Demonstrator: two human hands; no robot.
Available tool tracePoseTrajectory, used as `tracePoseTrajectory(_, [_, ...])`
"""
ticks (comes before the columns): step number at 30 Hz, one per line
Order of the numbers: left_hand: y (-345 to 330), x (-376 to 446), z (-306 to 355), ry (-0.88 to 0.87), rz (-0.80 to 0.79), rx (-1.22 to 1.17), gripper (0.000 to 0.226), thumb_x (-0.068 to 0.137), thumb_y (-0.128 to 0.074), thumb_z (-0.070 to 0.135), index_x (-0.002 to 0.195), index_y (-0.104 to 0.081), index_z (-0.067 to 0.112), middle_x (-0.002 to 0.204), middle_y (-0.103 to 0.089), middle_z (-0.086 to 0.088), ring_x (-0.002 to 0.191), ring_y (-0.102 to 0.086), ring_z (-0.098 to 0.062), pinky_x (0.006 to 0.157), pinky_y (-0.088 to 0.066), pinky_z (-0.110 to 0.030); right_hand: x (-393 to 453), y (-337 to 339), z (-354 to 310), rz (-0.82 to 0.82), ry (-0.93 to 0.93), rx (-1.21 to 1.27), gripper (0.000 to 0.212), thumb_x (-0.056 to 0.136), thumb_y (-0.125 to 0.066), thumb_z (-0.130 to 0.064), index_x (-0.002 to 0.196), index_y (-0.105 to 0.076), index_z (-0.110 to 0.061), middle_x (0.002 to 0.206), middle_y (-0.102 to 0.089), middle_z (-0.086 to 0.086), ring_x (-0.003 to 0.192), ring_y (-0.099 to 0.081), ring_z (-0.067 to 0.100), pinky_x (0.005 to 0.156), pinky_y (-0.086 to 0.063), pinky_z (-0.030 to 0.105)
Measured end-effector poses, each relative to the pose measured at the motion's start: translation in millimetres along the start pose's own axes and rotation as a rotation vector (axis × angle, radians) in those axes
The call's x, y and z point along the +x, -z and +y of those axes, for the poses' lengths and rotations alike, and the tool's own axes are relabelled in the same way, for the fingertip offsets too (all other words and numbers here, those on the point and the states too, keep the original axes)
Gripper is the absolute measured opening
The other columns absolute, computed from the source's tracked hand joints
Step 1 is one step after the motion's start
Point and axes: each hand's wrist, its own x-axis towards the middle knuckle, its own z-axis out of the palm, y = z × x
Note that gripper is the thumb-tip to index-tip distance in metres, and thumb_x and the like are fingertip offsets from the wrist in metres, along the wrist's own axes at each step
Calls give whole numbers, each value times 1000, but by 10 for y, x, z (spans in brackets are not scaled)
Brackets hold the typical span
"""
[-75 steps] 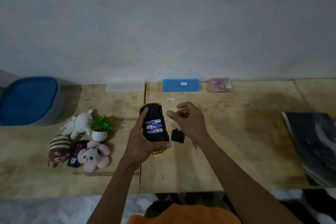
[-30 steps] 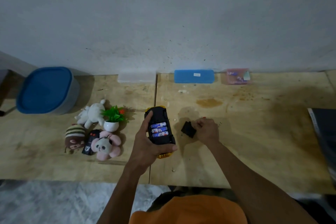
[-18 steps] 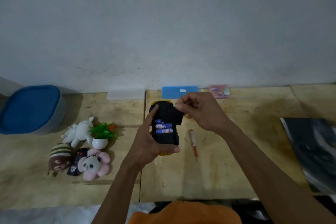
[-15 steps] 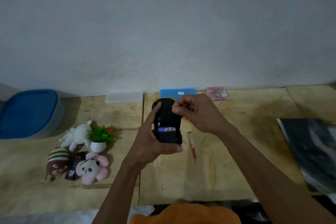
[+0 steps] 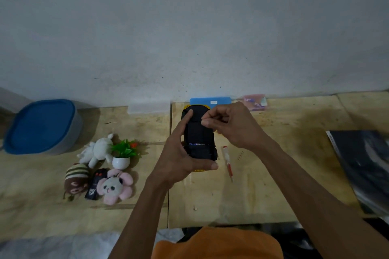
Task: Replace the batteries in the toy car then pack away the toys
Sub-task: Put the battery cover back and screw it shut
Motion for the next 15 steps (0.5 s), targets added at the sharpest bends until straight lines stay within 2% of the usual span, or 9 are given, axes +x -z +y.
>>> tracePoseTrajectory(4, [13,-35,-5,7,1,-25,127,52,-92,-14,152,-33,38,147,-47,2,111,-68,-19,71,-63,-40,7,-12,-11,-19,2,-5,5,87,-76,-14,92,-77,-12,81,-76,-2,74,-71,5,70,-56,18])
tracePoseTrajectory(8, [20,-60,5,4,1,-32,127,53,-91,-16,153,-32,37,147,-48,1,109,-69,-17,70,-63,-38,24,-3,-22,-38,9,-29,6,86,-76,-15,91,-78,-13,80,-76,-1,73,-71,11,74,-60,25])
tracePoseTrajectory(11, [25,-69,20,5,1,-40,127,54,-89,-18,154,-31,35,145,-49,3,107,-70,-14,68,-62,-36,47,1,-35,-56,18,-34,7,86,-76,-15,92,-78,-12,81,-76,-1,73,-72,10,73,-60,24])
tracePoseTrajectory(15, [56,-56,12,9,11,-33,129,51,-92,-14,153,-32,37,146,-49,1,110,-69,-21,70,-63,-40,71,-1,-54,-60,22,-21,7,85,-77,-13,92,-78,-11,80,-76,-1,70,-70,6,70,-58,19])
